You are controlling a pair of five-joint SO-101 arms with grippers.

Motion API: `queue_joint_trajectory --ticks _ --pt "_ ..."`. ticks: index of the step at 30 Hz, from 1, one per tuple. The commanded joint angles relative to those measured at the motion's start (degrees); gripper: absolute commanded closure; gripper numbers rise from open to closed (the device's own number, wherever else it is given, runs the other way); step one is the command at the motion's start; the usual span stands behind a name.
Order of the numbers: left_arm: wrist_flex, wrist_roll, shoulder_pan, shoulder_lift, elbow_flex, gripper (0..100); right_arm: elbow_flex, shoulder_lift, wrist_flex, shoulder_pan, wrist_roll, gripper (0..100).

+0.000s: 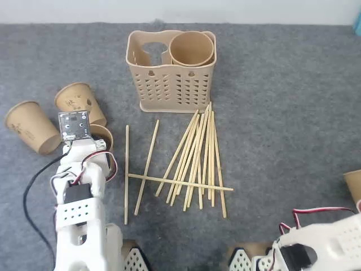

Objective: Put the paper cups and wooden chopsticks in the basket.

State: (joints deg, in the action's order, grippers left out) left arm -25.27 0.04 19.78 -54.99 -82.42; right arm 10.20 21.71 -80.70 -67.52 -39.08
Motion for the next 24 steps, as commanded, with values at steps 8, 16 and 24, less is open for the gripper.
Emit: queue_joint_trajectory --ticks 8,16,24 --pt "0.44 -0.62 0.0 1.76 0.22 98 -2.29 6.64 4.09 -10.15 -5.8 99.1" --pt "0.35 -0.62 0.0 1.76 0.13 98 0.79 -4.88 -4.97 -10.51 -5.98 99.1" --pt "0.26 -0.62 0.0 1.76 0.13 98 -3.43 -17.54 -15.78 -2.07 -4.75 99.0"
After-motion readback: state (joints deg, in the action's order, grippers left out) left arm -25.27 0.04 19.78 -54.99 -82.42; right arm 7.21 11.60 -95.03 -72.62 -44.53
